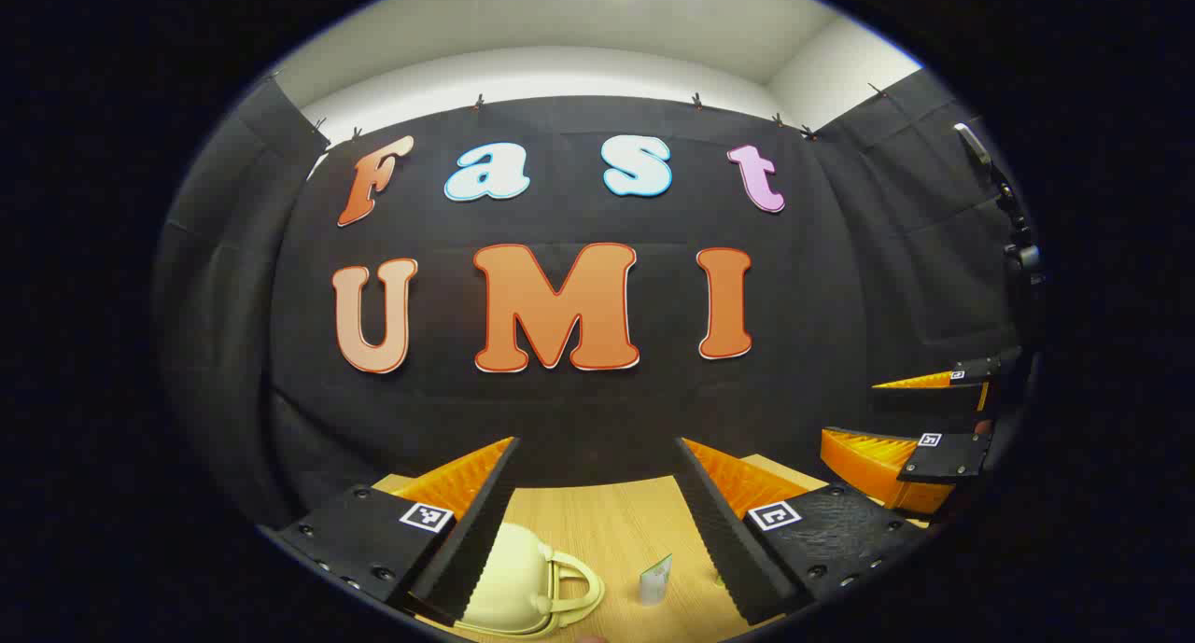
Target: First open the suitcase, pack the skin care products into it, and then close the suitcase.
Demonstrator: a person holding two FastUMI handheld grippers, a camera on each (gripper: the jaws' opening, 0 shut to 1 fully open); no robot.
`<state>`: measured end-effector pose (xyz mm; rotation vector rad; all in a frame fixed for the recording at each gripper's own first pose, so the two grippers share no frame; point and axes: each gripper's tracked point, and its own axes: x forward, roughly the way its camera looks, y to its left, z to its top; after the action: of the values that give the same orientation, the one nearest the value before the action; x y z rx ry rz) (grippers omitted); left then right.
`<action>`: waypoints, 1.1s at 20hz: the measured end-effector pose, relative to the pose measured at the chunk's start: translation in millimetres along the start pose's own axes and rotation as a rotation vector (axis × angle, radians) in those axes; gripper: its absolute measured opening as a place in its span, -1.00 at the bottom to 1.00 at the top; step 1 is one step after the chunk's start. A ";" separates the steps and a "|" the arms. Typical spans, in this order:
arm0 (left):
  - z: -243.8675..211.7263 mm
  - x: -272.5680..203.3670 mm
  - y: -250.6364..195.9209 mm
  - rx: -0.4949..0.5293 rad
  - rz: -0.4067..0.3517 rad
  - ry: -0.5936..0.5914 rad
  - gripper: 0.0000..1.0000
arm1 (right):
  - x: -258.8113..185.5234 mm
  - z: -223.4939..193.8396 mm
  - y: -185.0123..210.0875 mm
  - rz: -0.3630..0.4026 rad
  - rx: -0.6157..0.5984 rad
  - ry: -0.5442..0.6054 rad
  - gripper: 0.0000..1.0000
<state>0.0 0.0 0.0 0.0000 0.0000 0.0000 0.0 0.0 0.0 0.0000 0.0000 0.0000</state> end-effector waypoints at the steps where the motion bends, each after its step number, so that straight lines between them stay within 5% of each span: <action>1: 0.0 -0.5 3.1 -0.005 0.018 0.000 1.00 | 3.0 -0.3 -1.0 0.009 0.003 -0.001 0.90; 13: -5.3 5.0 0.2 -0.047 0.078 0.026 1.00 | 15.9 -7.7 -9.8 0.053 0.037 0.001 0.90; 22: -33.5 -4.0 21.6 0.180 0.093 0.130 0.97 | 22.2 -12.9 -25.8 0.048 0.030 0.007 0.90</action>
<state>-4.0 21.6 -33.5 0.1801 0.1299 0.0935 22.2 -25.8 -12.9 0.0303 0.0066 0.0478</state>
